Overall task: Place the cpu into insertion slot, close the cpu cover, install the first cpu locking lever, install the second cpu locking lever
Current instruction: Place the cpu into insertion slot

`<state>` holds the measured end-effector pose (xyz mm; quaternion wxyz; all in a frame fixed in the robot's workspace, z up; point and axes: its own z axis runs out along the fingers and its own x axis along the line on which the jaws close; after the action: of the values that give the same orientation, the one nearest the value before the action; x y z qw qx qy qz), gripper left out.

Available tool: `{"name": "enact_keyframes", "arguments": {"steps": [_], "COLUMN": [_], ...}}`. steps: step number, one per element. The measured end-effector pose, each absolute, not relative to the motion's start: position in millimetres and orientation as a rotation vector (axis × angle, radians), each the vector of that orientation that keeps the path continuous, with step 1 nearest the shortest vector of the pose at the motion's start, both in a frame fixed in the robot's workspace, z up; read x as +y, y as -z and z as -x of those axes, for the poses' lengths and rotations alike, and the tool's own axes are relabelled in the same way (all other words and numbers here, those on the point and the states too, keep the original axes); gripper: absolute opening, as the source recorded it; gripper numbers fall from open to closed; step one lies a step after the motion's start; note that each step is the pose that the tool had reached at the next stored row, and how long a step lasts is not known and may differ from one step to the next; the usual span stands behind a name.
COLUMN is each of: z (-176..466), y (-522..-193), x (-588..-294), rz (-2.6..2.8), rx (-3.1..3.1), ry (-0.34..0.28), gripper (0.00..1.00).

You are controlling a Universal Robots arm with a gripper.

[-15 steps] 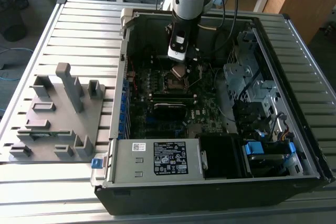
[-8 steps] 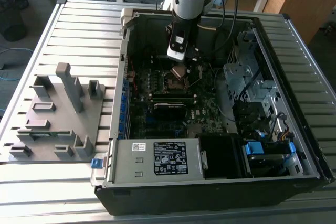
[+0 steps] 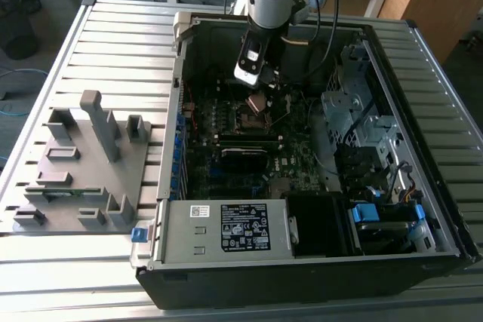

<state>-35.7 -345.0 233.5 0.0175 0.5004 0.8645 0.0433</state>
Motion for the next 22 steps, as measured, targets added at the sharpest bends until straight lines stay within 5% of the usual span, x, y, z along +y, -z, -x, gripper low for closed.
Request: {"name": "enact_keyframes", "arguments": {"steps": [22], "z": [35.7], "y": [-232.0], "x": [-345.0], "rz": [-2.047], "rx": [2.311], "ry": [-0.120], "gripper": [0.54]}}
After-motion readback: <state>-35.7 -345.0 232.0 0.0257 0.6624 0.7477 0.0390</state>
